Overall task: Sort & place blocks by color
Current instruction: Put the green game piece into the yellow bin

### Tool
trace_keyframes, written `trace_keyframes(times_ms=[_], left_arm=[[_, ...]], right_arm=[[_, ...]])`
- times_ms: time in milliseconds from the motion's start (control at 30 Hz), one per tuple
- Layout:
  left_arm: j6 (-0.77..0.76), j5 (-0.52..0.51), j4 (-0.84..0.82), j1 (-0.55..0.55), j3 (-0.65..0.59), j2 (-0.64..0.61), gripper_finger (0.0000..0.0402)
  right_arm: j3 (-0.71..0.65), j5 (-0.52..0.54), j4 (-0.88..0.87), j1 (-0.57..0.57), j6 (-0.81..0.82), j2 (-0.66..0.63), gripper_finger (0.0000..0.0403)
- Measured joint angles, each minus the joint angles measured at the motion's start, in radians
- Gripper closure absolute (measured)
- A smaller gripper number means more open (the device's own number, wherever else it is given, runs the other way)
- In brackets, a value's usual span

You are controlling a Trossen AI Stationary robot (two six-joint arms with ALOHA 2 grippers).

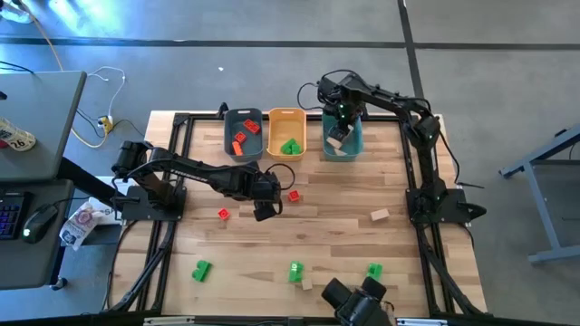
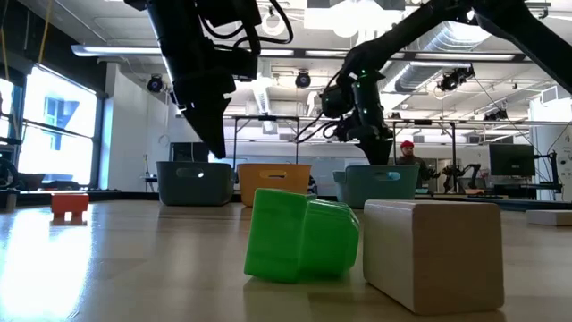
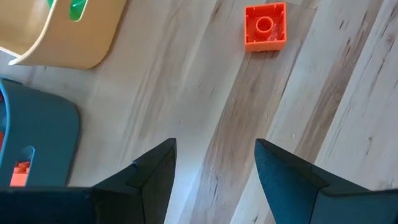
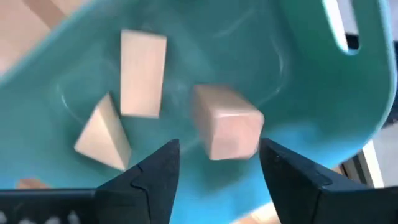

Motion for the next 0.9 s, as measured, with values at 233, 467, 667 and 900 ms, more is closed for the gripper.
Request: trace_keyframes(times_ms=[233, 467, 667, 900], left_arm=[[0.000, 0.000, 0.000, 0.000, 0.000, 0.000, 0.0200], [-0.001, 0.000, 0.000, 0.000, 0.000, 0.000, 0.0200], [-0.002, 0.000, 0.000, 0.000, 0.000, 0.000, 0.0200], [-0.002, 0.000, -0.004, 0.000, 0.000, 0.000, 0.0200]], right_arm=[[0.000, -0.022, -0.099, 0.002, 0.039, -0.011, 0.0182], [0.000, -0.038, -0.069, 0.025, 0.038, -0.095, 0.0181], [0.000, -0.093, -0.062, 0.068, 0.038, -0.174, 0.0181], [0.000, -0.124, -0.048, 0.143, 0.044, -0.250, 0.0181]])
